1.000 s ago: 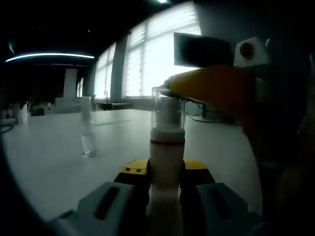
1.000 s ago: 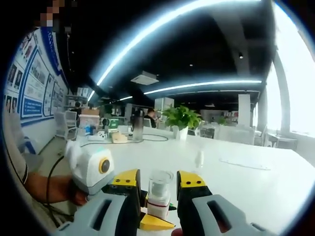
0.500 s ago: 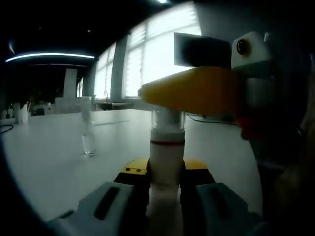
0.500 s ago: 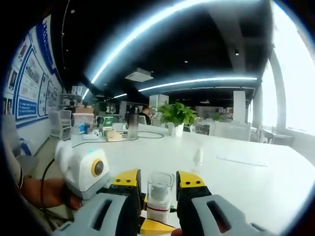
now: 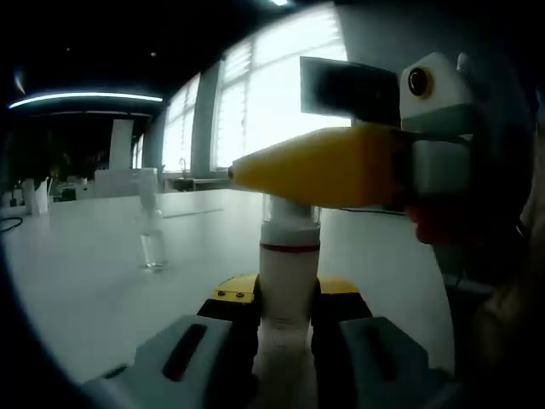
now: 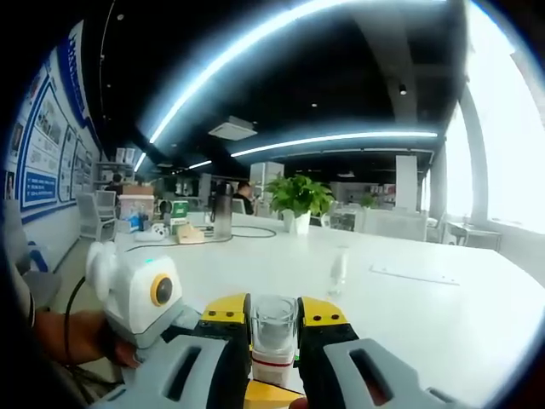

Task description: Clamp pump bottle remove cover press pump head put on cover

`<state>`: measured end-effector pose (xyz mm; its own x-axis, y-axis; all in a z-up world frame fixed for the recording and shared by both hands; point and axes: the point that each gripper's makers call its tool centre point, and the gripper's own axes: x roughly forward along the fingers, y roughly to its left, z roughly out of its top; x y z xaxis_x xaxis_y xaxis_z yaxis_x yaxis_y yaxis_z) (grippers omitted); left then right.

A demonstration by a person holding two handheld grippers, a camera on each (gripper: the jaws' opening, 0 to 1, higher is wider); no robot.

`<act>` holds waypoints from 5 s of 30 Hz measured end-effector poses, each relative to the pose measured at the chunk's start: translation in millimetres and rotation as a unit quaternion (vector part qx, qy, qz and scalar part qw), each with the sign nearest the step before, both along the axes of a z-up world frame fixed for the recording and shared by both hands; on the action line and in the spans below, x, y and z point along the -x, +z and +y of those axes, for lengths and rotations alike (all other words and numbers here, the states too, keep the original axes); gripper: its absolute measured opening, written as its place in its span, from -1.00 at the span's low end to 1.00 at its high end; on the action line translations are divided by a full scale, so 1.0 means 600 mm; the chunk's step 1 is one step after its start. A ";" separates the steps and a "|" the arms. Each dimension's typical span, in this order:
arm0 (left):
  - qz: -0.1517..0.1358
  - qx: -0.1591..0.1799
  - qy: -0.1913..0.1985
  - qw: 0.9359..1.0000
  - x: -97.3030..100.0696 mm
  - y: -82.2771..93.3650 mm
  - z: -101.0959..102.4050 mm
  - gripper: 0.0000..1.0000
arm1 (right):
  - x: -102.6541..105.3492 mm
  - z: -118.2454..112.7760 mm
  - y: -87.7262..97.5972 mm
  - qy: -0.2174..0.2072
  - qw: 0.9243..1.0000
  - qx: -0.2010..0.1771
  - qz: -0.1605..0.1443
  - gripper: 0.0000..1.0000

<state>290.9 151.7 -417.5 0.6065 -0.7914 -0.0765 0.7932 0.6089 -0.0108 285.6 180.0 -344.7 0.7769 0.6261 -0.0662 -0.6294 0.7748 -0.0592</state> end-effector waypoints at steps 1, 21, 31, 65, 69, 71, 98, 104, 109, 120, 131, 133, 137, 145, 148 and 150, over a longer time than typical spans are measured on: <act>0.000 0.000 0.000 1.000 0.000 0.000 0.000 -0.72 | 0.000 0.000 0.000 0.000 1.000 -0.001 0.000 -0.68; -0.001 0.000 0.002 1.000 0.006 0.002 -0.004 -0.72 | 0.002 -0.003 0.010 0.005 1.000 -0.008 -0.007 -0.68; 0.000 0.000 0.002 1.000 0.006 0.002 -0.003 -0.72 | 0.006 -0.005 0.025 0.009 1.000 -0.024 -0.018 -0.68; -0.001 0.001 0.004 1.000 0.001 0.001 0.000 -0.72 | 0.002 -0.058 0.057 -0.016 0.997 -0.066 -0.027 -0.68; -0.002 0.001 0.004 1.000 0.003 0.001 -0.002 -0.72 | 0.001 -0.069 0.059 -0.021 0.997 -0.068 -0.028 -0.68; -0.002 0.001 0.004 1.000 0.003 0.002 -0.002 -0.72 | 0.001 -0.072 0.059 -0.022 0.997 -0.066 -0.029 -0.68; 0.001 0.004 0.007 1.000 0.000 0.001 0.001 -0.72 | -0.033 -0.144 0.017 -0.077 0.995 -0.057 -0.008 -0.68; 0.000 0.003 0.007 1.000 0.002 0.001 0.000 -0.72 | -0.040 -0.155 0.004 -0.088 0.995 -0.049 -0.006 -0.68; 0.001 0.003 0.007 1.000 0.002 0.001 -0.001 -0.72 | -0.045 -0.160 -0.002 -0.090 0.995 -0.047 -0.005 -0.68; -0.002 0.001 0.007 1.000 0.002 0.002 -0.001 -0.72 | -0.058 -0.167 -0.022 -0.095 0.995 -0.040 0.006 -0.68; -0.002 0.001 0.007 1.000 0.002 0.002 -0.001 -0.72 | -0.074 -0.171 -0.046 -0.100 0.994 -0.028 0.021 -0.68; -0.001 0.002 0.007 1.000 0.003 0.002 -0.001 -0.72 | -0.082 -0.176 -0.051 -0.104 0.994 -0.025 0.025 -0.68; -0.001 0.002 0.007 1.000 0.004 0.003 -0.002 -0.72 | -0.092 -0.181 -0.066 -0.108 0.994 -0.012 0.032 -0.68; -0.002 0.001 0.008 1.000 0.004 0.003 -0.002 -0.72 | -0.109 -0.186 -0.095 -0.111 0.992 -0.005 0.051 -0.68; -0.002 0.001 0.008 1.000 0.003 0.003 -0.002 -0.72 | -0.116 -0.190 -0.105 -0.114 0.992 -0.003 0.058 -0.68; -0.002 0.001 0.008 1.000 0.002 0.002 -0.001 -0.72 | -0.121 -0.192 -0.111 -0.115 0.991 -0.002 0.063 -0.68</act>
<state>289.8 150.9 -416.1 0.6193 -0.7819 -0.0720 0.7835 0.6214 -0.0092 358.3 64.5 -411.3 0.8853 0.4329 -0.1697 -0.4376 0.8991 0.0112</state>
